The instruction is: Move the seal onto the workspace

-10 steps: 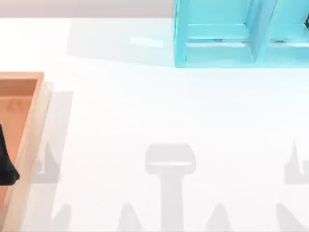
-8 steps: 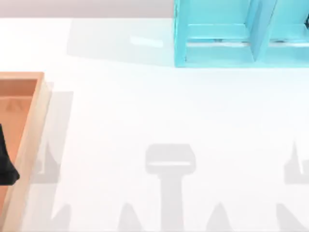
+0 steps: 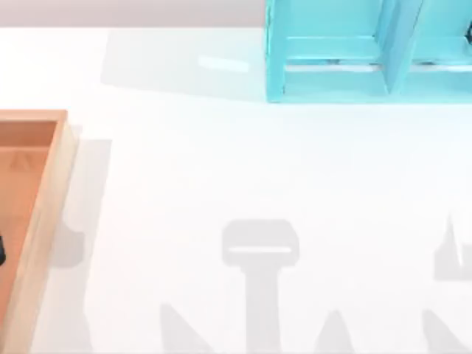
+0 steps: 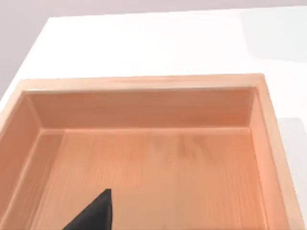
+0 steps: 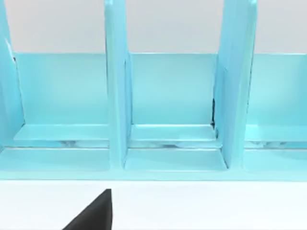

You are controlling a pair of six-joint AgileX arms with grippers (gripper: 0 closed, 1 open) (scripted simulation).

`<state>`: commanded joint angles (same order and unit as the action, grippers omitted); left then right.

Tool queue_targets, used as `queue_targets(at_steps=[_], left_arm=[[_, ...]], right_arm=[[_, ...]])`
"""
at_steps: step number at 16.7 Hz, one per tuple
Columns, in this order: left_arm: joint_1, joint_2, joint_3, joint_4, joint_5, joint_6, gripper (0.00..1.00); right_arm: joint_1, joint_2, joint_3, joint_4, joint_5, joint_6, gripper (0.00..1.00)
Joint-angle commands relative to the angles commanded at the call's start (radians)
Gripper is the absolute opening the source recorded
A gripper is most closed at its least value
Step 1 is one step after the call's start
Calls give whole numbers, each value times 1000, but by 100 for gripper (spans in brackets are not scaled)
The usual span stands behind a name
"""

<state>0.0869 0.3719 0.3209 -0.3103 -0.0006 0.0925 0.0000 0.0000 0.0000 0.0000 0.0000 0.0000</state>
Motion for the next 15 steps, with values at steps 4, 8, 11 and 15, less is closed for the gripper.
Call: queue_targets(at_steps=[4, 8, 11, 15], left_arm=[[75, 369, 278, -268, -1, 80, 100], [150, 752, 559, -537, -1, 160, 100], [197, 997, 738, -707, -1, 210, 100], [238, 1202, 890, -854, -2, 254, 100]], right_arm=[[0, 0, 0, 0, 0, 0, 100], [0, 0, 0, 0, 0, 0, 100], [0, 0, 0, 0, 0, 0, 100], [0, 0, 0, 0, 0, 0, 100]])
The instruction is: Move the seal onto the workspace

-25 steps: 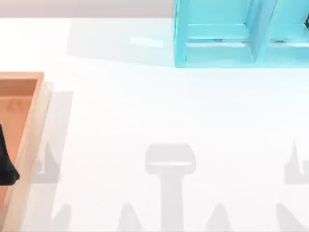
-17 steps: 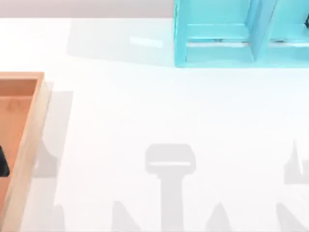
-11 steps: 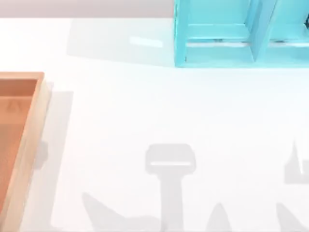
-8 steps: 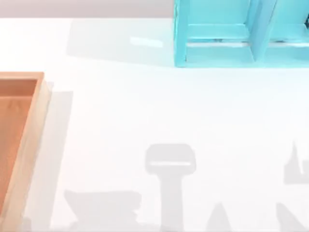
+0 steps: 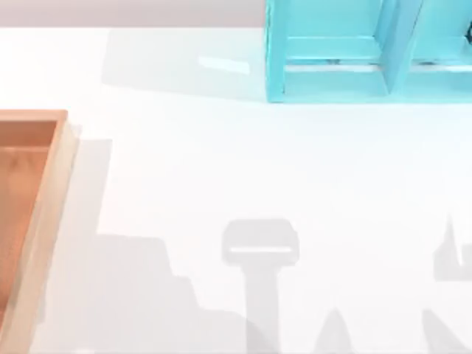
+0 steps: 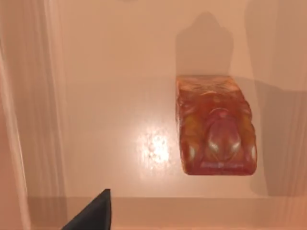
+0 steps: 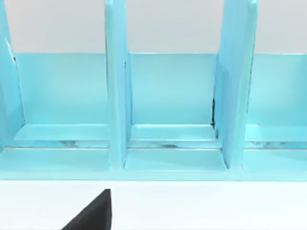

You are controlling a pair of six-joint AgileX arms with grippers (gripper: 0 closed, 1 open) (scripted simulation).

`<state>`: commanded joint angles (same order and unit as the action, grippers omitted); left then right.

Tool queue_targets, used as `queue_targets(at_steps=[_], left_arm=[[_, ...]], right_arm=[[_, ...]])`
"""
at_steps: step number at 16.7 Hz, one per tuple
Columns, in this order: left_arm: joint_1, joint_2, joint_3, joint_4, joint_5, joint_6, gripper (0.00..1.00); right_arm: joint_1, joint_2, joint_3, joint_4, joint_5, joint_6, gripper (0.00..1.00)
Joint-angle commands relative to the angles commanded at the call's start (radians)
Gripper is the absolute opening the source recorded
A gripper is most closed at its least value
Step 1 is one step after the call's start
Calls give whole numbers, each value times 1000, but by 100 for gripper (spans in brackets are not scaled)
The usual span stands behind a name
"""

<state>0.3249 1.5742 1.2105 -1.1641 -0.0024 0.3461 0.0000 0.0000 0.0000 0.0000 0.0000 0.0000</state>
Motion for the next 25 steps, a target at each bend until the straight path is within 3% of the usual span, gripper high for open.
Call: queue_targets(at_steps=[9, 20, 25], left_arm=[[7, 53, 22, -15, 0, 9, 100], [14, 165, -220, 340, 0, 17, 100], [14, 172, -243, 373, 0, 16, 100]], right_arm=[[0, 0, 0, 0, 0, 0, 100], [0, 0, 0, 0, 0, 0, 100], [0, 0, 0, 0, 0, 0, 100]])
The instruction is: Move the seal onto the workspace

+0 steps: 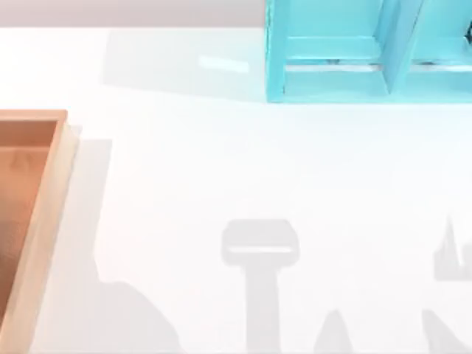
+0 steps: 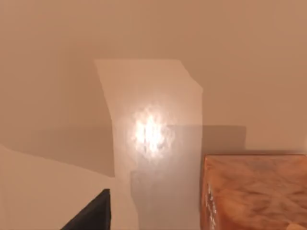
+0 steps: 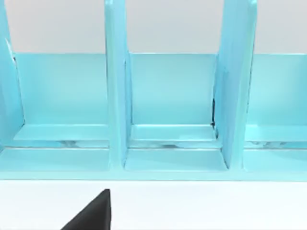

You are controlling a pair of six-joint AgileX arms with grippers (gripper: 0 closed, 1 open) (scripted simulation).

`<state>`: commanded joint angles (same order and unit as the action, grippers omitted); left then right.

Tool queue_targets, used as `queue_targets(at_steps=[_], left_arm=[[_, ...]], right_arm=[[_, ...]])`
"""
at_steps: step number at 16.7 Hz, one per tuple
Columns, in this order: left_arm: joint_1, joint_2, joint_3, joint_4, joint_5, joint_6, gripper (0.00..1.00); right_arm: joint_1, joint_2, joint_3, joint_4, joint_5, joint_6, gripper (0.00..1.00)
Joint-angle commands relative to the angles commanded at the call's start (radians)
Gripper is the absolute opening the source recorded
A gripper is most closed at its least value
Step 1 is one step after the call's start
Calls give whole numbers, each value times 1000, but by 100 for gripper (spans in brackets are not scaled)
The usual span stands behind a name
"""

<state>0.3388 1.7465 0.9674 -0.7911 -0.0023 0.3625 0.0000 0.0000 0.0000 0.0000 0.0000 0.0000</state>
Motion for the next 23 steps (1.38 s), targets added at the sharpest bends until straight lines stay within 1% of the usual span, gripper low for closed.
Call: queue_targets(at_steps=[1, 14, 15, 23], left_arm=[[0, 0, 0, 0, 0, 0, 100], [0, 0, 0, 0, 0, 0, 2], [0, 0, 0, 0, 0, 0, 0], [-1, -2, 0, 0, 1, 1, 0]], right_arm=[[0, 0, 0, 0, 0, 0, 100], [0, 0, 0, 0, 0, 0, 100], [0, 0, 0, 0, 0, 0, 100], [0, 0, 0, 0, 0, 0, 100]])
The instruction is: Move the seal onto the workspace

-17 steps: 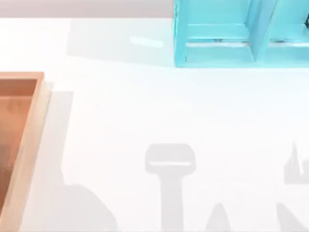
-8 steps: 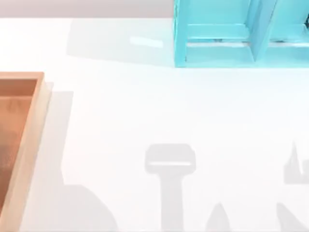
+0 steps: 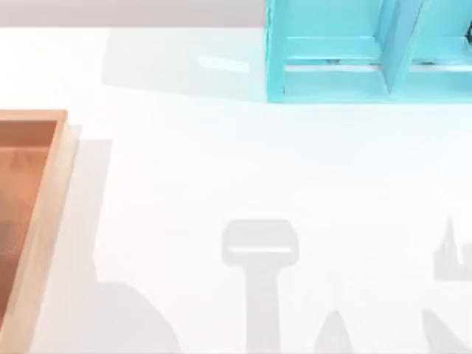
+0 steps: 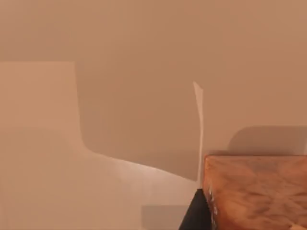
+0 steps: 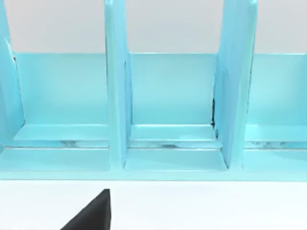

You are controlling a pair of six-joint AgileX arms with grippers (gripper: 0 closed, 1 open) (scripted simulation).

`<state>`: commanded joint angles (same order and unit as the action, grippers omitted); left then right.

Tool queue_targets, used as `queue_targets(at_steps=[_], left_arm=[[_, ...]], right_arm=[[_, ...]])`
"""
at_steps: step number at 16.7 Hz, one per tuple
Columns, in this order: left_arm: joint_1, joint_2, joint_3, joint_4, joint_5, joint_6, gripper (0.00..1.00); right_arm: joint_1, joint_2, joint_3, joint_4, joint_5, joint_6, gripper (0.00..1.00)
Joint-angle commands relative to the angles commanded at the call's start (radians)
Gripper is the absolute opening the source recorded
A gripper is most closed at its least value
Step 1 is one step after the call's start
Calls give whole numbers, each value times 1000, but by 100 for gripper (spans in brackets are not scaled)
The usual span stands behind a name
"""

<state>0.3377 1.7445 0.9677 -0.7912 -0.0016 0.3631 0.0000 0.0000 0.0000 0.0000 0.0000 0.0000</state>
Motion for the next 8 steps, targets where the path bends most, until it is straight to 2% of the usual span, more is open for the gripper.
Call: queue_targets(at_steps=[4, 8], left_arm=[[-41, -32, 48, -60, -9, -51, 0], [-179, -101, 179, -214, -18, -196, 0]], right_arm=[[0, 0, 0, 0, 0, 0, 100], [0, 0, 0, 0, 0, 0, 100]])
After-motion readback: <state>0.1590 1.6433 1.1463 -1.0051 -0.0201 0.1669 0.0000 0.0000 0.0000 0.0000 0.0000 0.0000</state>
